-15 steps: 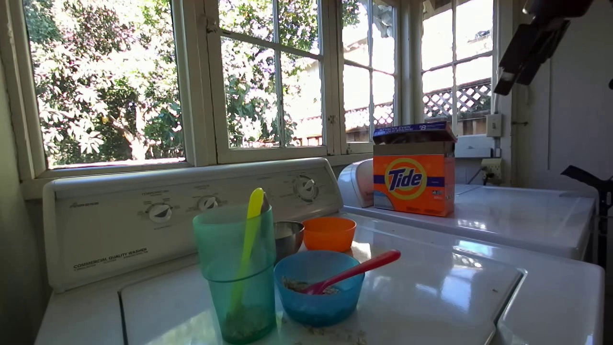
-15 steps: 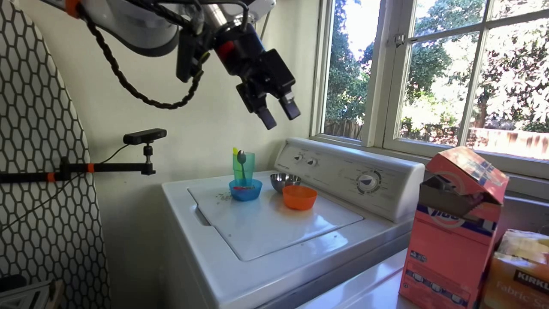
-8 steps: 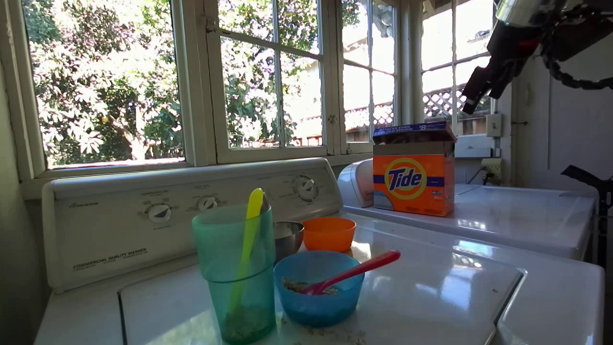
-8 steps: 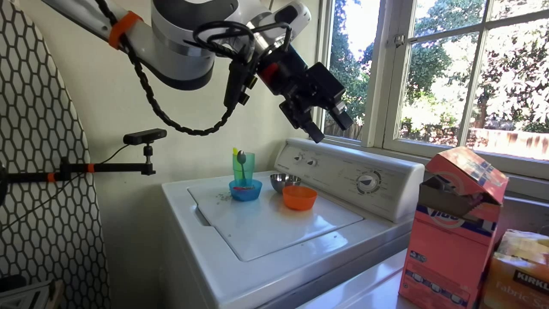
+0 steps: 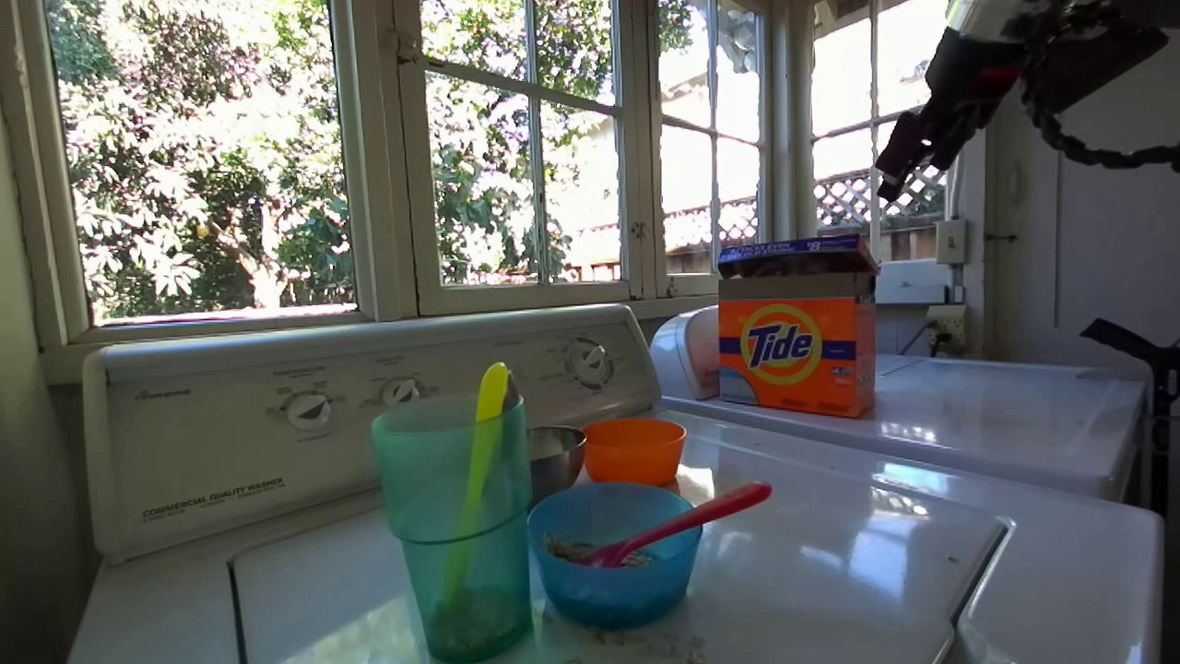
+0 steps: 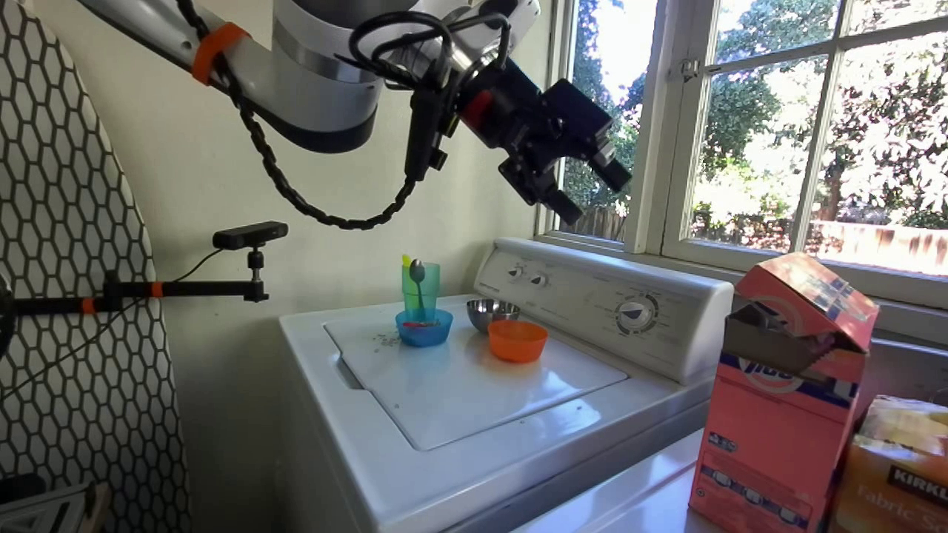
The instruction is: Remove the plastic bag in the box, then put it down
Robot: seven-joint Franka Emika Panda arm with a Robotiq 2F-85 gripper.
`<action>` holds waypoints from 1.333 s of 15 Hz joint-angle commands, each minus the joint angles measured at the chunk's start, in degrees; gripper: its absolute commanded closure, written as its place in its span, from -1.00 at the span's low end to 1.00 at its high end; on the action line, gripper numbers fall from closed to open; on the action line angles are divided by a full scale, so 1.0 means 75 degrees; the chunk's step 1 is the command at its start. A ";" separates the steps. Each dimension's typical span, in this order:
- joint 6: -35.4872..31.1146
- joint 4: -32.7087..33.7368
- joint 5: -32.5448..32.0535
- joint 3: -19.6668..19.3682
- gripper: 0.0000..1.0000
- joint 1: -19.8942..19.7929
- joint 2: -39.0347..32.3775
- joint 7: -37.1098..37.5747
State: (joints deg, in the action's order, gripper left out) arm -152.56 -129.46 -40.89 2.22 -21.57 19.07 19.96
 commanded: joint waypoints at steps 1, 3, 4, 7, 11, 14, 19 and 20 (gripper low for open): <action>-0.0303 0.1211 -0.1681 0.0511 -1.00 -0.0636 -0.1192 0.1420; 0.0218 0.1898 -0.2750 0.0712 -1.00 -0.0768 -0.1745 0.1879; 0.0489 0.2240 -0.3038 0.0775 -1.00 -0.0757 -0.2049 0.2103; 0.1762 0.3107 -0.3457 0.0153 -1.00 0.0261 -0.2852 0.2414; 0.3269 0.4152 -0.2427 -0.0279 -1.00 0.1197 -0.3914 0.1971; 0.3095 0.3919 -0.2377 -0.0607 -1.00 0.1525 -0.3772 0.2062; 0.3097 0.4590 -0.2473 -0.0853 -1.00 0.1732 -0.4347 0.2441; 0.3075 0.4756 -0.2379 -0.0901 -1.00 0.1775 -0.4481 0.2350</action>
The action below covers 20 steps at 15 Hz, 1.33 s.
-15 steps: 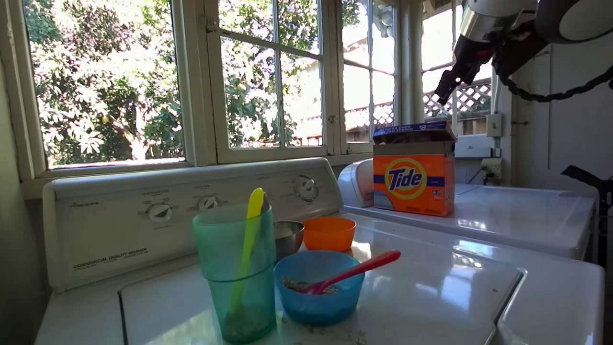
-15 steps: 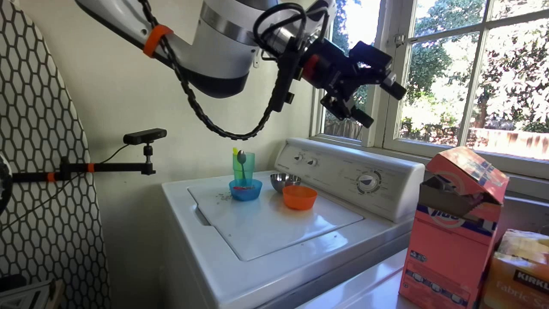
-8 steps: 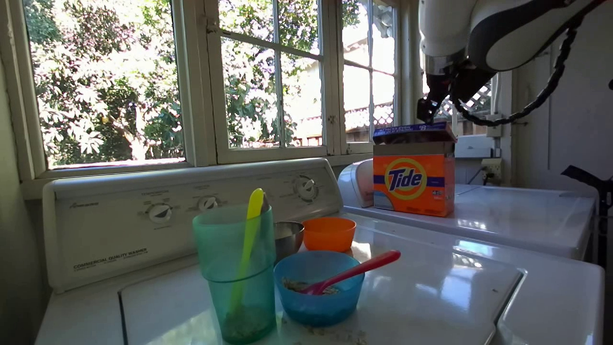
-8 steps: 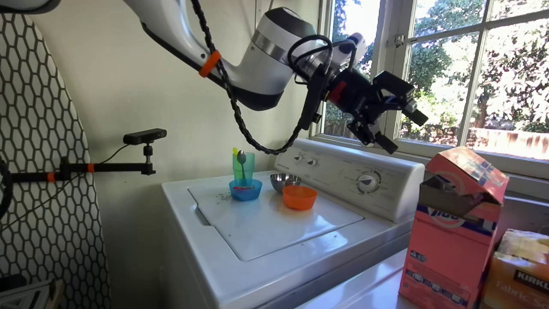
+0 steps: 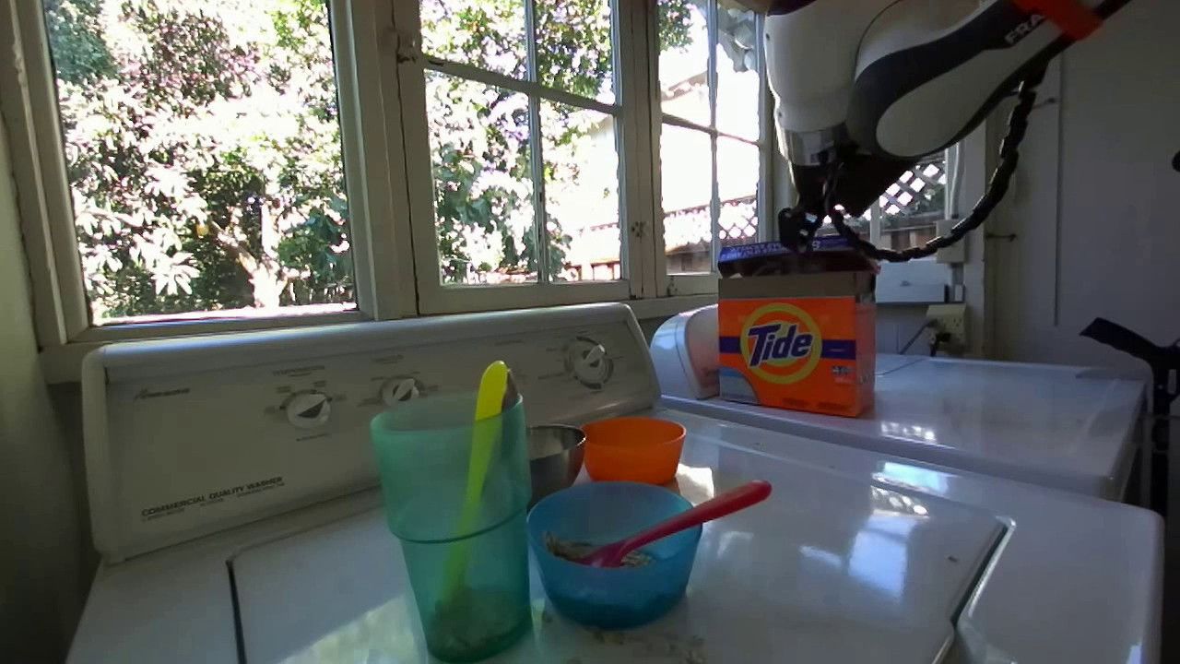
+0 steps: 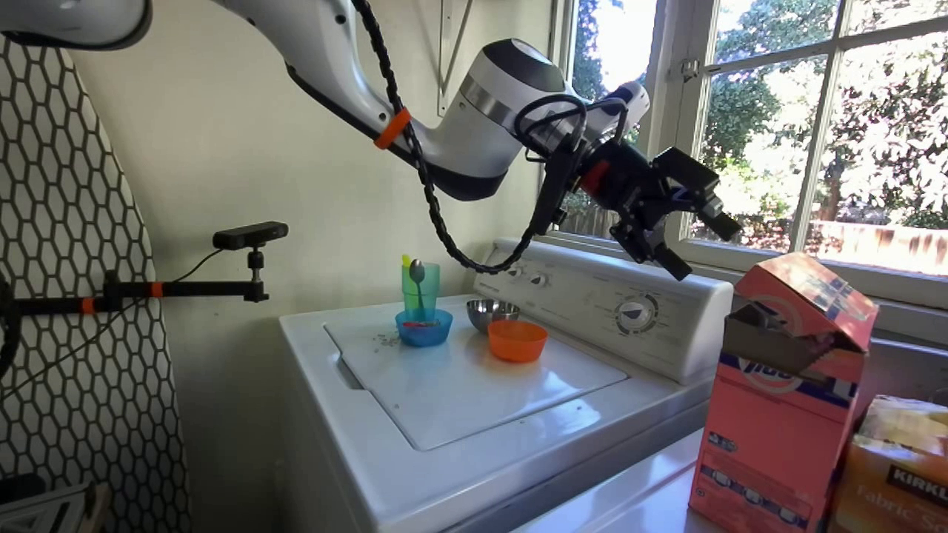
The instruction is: Remove the plastic bag in the box, then put it down
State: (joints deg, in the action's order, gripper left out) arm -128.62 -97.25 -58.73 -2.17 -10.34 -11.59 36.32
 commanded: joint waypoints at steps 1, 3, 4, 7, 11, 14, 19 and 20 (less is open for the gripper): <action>-0.0239 0.0708 -0.0054 -0.0374 -1.00 0.0321 -0.0610 0.0128; -0.0239 0.1178 0.0026 -0.0443 -1.00 0.0415 -0.1024 -0.0026; -0.0282 0.1400 0.0096 -0.0470 -1.00 0.0441 -0.1222 -0.0051; -0.0123 0.2221 0.0090 -0.0630 -1.00 0.0535 -0.1890 -0.0116; 0.0078 0.3246 0.0179 -0.0944 -1.00 0.0554 -0.2571 0.0024; 0.0190 0.3822 0.0161 -0.1175 -1.00 0.0570 -0.2890 0.0094; 0.0459 0.4539 0.0167 -0.1415 -1.00 0.0569 -0.3190 0.0135; 0.0554 0.4654 0.0073 -0.1349 -1.00 0.0493 -0.3223 0.0228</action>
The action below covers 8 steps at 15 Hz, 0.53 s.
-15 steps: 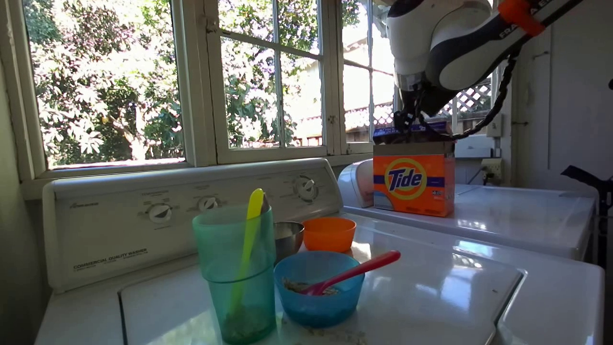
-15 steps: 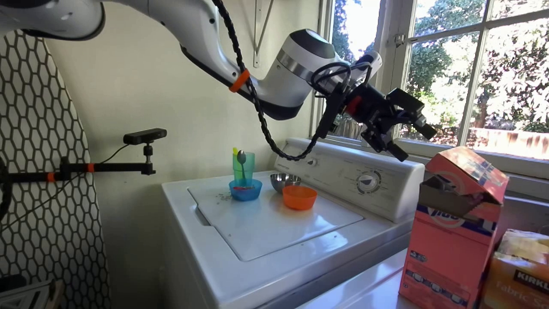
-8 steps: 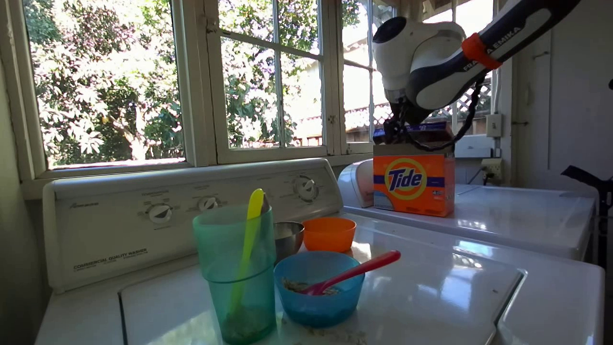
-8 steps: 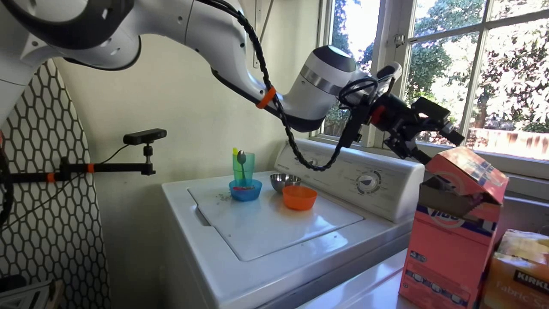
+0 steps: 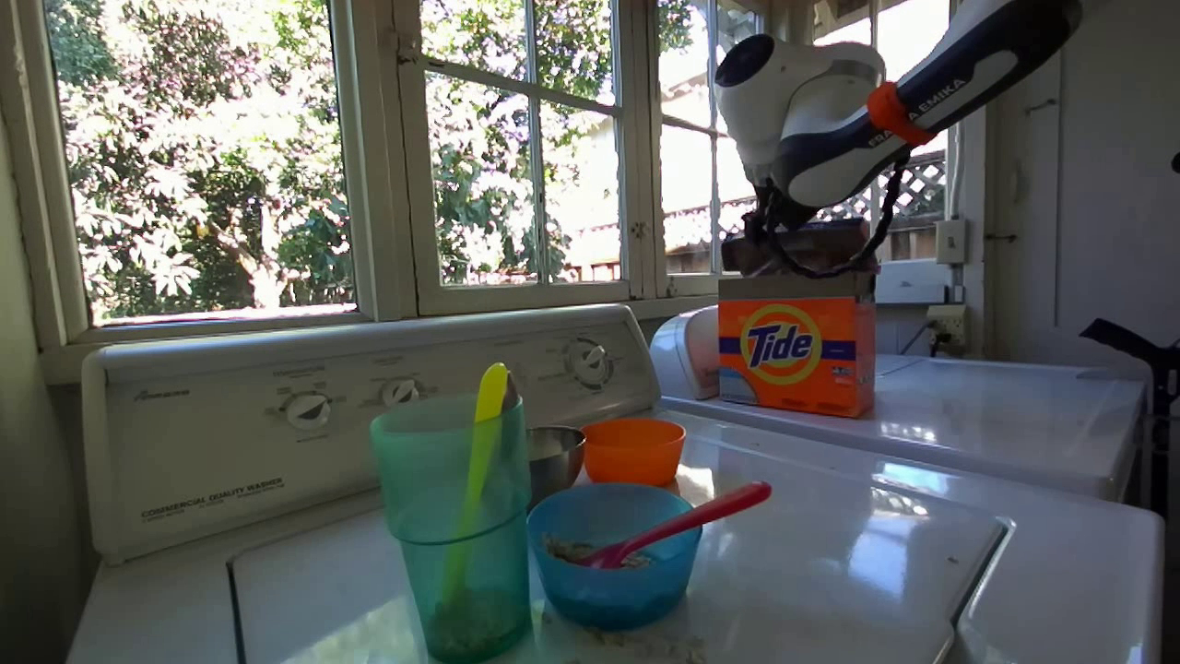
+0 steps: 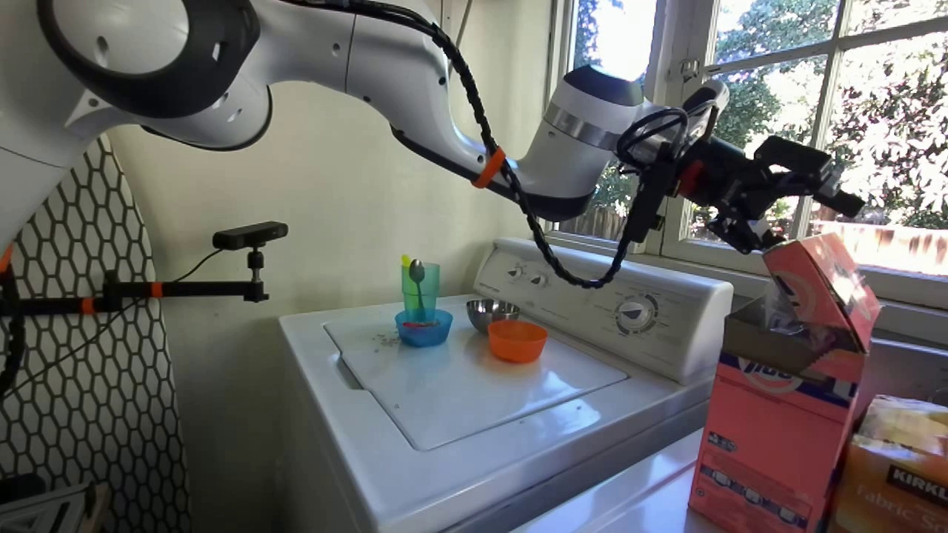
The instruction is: Remove the plastic bag in the box, then put it down
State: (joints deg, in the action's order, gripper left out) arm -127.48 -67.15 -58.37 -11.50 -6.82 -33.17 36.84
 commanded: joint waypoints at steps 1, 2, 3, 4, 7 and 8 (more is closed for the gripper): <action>0.0510 0.0781 0.0043 -0.0138 -1.00 0.0014 -0.0399 0.0173; 0.0661 0.0935 0.0038 -0.0182 -1.00 0.0008 -0.0466 0.0236; 0.0846 0.1113 0.0061 -0.0227 -1.00 -0.0008 -0.0550 0.0294; 0.1035 0.1267 0.0066 -0.0266 -1.00 -0.0015 -0.0631 0.0336; 0.1895 0.1852 0.0061 -0.0428 -1.00 0.0033 -0.1025 0.0544; 0.2308 0.2151 0.0074 -0.0481 -1.00 0.0050 -0.1261 0.0563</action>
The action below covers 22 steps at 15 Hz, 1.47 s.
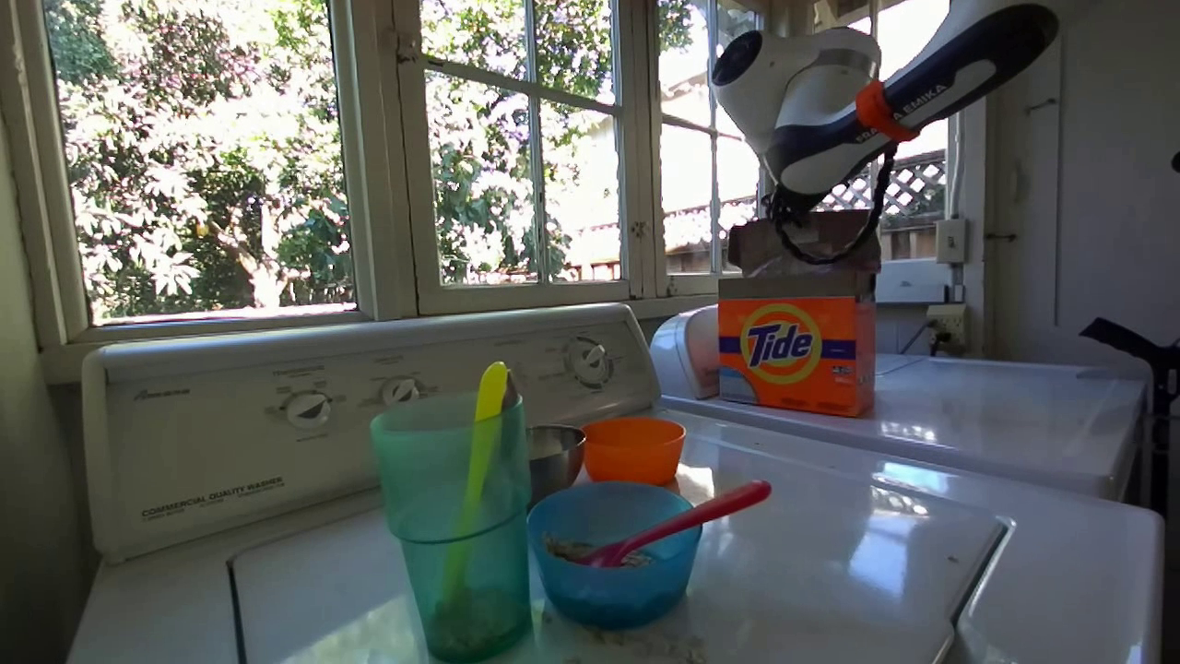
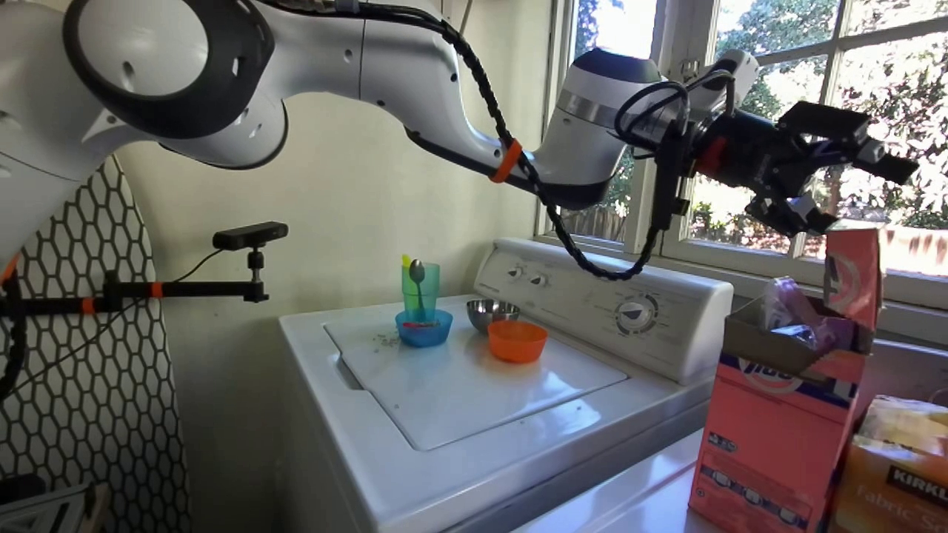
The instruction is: Remove the plastic bag in the box, then put it down
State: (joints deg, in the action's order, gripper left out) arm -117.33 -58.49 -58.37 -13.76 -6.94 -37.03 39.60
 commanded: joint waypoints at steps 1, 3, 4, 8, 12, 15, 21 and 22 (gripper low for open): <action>0.1332 0.1270 0.0092 -0.0204 -1.00 0.0060 -0.0982 0.0192; 0.2152 0.2031 0.0306 -0.0242 -1.00 0.0013 -0.1597 0.0024; 0.2504 0.2327 0.0383 -0.0250 -1.00 -0.0020 -0.1817 0.0007; 0.3496 0.3287 0.0815 -0.0214 -1.00 -0.0147 -0.2460 -0.0089; 0.3273 0.2766 0.0558 -0.0207 -1.00 -0.0073 -0.2165 0.0092; 0.1543 0.2226 0.0375 -0.0053 -1.00 -0.0180 -0.1647 0.0117; -0.1847 0.1925 0.0732 0.0251 -1.00 -0.1109 -0.1228 0.0008; -0.2288 0.1813 0.0906 0.0430 -1.00 -0.1290 -0.1166 -0.0138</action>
State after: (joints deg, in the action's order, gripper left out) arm -125.38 -40.08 -54.23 -13.85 -13.47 -48.85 40.17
